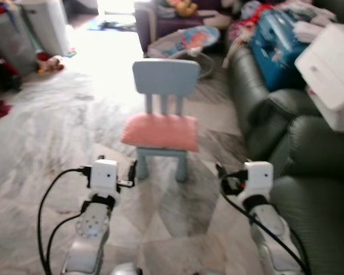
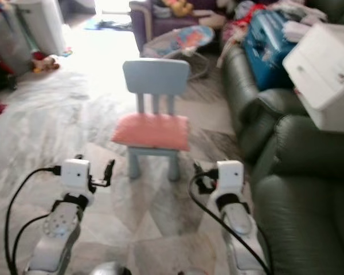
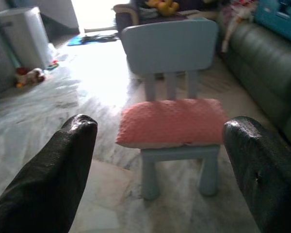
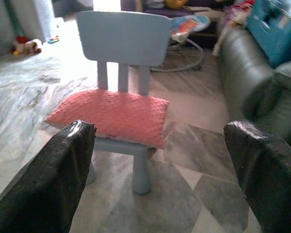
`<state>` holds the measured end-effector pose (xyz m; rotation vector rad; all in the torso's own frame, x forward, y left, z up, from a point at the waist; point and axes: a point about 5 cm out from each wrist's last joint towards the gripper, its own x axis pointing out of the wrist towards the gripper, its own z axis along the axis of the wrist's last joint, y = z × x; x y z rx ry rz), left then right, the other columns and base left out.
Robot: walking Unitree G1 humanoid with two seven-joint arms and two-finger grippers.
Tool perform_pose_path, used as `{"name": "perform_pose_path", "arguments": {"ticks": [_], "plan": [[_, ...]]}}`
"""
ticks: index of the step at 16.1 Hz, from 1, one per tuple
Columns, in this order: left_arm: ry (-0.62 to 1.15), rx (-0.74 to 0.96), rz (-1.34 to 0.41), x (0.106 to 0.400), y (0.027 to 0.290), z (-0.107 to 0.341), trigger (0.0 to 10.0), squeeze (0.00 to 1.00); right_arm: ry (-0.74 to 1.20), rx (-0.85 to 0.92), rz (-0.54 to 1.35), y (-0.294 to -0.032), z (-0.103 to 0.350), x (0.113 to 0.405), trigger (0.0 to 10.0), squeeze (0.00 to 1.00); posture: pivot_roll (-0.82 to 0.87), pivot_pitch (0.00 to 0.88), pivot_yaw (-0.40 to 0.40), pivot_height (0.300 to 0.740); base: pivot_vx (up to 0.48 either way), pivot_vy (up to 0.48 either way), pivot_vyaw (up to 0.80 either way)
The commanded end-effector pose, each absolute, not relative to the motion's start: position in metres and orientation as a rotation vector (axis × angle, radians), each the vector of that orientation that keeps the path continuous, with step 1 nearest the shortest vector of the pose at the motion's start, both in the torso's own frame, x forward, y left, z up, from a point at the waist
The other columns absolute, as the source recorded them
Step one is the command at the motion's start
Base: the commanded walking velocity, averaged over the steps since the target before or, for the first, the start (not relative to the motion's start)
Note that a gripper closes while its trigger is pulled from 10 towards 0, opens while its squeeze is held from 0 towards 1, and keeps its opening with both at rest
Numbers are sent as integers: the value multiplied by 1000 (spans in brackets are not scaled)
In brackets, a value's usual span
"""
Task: Move the pillow to the sofa
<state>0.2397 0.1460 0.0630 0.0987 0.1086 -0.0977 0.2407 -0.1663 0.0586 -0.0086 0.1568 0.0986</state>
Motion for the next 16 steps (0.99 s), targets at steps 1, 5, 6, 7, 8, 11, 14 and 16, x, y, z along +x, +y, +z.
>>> {"name": "perform_pose_path", "arguments": {"ticks": [1, 5, 6, 7, 8, 11, 14, 16], "plan": [[98, 119, -95, 239, 151, 66, 10000, 0, 136, 0, 110, -162, 65, 243, 10000, 0, -6, 0, -24, 740, 304, 371, 0], [88, 124, -124, 238, 149, 67, 10000, 0, 136, 6, 116, -161, 65, 243, 10000, 0, -8, 0, -22, 740, 399, 218, 0], [85, 126, -128, 238, 148, 67, 10000, 0, 135, 7, 117, -161, 65, 243, 10000, 0, -8, 0, -22, 740, 472, 0, 0], [84, 130, -133, 238, 148, 67, 10000, 0, 134, 9, 116, -161, 65, 243, 10000, 0, -8, 0, -20, 740, 480, 0, 0], [85, 134, -138, 237, 147, 67, 10000, 0, 133, 9, 113, -161, 65, 243, 10000, 0, -8, 0, -20, 740, 480, 0, 0], [80, 130, -149, 238, 145, 68, 10000, 0, 133, 8, 114, -161, 66, 244, 10000, 0, -9, 0, -18, 740, 480, 0, 0], [77, 135, -151, 239, 144, 68, 10000, 0, 133, 8, 116, -161, 66, 244, 10000, 0, -8, 0, -20, 740, 480, 0, 0], [79, 133, -148, 238, 144, 68, 10000, 0, 132, 6, 119, -161, 66, 245, 10000, 0, -8, 0, -21, 740, 463, 0, 0]]}}
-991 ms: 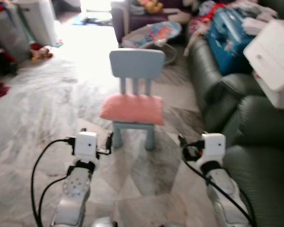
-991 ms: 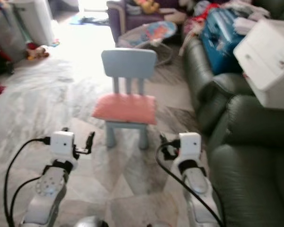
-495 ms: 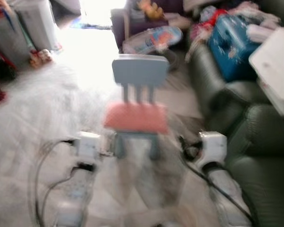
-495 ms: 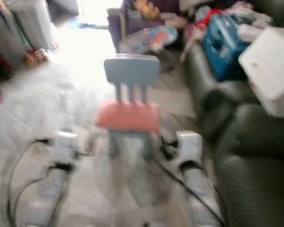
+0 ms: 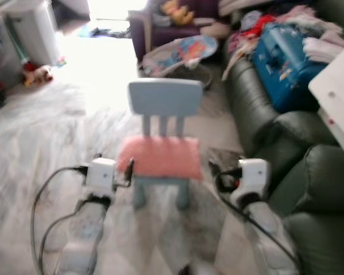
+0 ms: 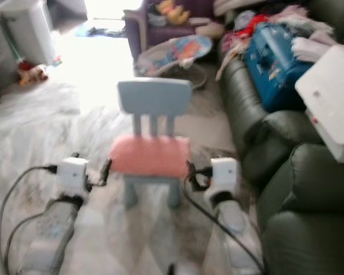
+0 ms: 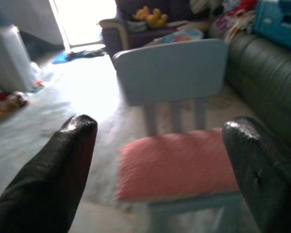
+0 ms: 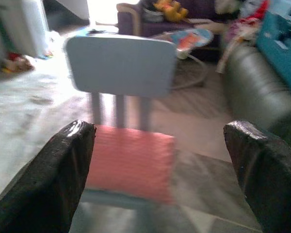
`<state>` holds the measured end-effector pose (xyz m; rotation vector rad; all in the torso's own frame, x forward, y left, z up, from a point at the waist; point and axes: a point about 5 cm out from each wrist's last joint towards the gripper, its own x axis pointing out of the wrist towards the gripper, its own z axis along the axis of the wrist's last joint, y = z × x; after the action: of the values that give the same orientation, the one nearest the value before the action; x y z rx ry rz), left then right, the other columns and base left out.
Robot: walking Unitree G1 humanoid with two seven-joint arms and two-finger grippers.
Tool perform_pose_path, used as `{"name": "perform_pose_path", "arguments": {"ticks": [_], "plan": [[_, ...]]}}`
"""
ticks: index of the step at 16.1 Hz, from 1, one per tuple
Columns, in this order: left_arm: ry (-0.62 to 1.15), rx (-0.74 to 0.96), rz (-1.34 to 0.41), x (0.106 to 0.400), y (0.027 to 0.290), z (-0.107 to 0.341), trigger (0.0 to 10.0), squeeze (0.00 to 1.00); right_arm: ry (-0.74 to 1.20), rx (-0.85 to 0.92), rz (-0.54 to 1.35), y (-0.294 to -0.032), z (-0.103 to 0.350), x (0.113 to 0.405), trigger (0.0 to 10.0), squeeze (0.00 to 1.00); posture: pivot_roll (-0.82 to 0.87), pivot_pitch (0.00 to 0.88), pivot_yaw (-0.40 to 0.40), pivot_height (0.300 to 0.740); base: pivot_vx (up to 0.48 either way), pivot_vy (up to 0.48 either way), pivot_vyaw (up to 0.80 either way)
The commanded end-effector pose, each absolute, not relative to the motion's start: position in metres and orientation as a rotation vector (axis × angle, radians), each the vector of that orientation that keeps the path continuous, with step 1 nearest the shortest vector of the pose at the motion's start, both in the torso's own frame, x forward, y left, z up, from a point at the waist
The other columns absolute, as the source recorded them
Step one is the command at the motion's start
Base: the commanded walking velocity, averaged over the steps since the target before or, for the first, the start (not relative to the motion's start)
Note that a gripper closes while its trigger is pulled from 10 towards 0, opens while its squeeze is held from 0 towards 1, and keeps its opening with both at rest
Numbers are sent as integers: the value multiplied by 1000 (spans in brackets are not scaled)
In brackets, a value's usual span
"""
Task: Move the pillow to the sofa
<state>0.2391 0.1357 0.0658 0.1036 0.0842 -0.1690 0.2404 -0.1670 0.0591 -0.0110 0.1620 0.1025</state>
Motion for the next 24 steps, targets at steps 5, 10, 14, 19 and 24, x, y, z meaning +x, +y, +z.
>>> {"name": "perform_pose_path", "arguments": {"ticks": [5, 10, 14, 19, 24], "plan": [[96, 107, -131, 237, 146, 66, 10000, 0, 136, 4, 123, -160, 65, 243, 10000, 0, -7, 0, -24, 740, 471, 0, 0], [112, 106, -123, 237, 147, 64, 10000, 0, 146, 3, 121, -161, 64, 241, 10000, 0, -10, 0, -21, 740, 447, 0, 0], [148, 107, -74, 238, 152, 60, 10000, 0, 153, 1, 120, -162, 62, 239, 10000, 0, -11, 0, -22, 740, 235, 369, 0], [114, 115, -101, 238, 148, 64, 10000, 0, 156, -1, 118, -163, 62, 239, 10000, 0, -12, 0, -20, 740, 0, 349, 0], [117, 115, -117, 237, 144, 64, 10000, 0, 157, -2, 117, -163, 62, 239, 10000, 0, -13, 0, -21, 740, 0, 0, 0]]}}
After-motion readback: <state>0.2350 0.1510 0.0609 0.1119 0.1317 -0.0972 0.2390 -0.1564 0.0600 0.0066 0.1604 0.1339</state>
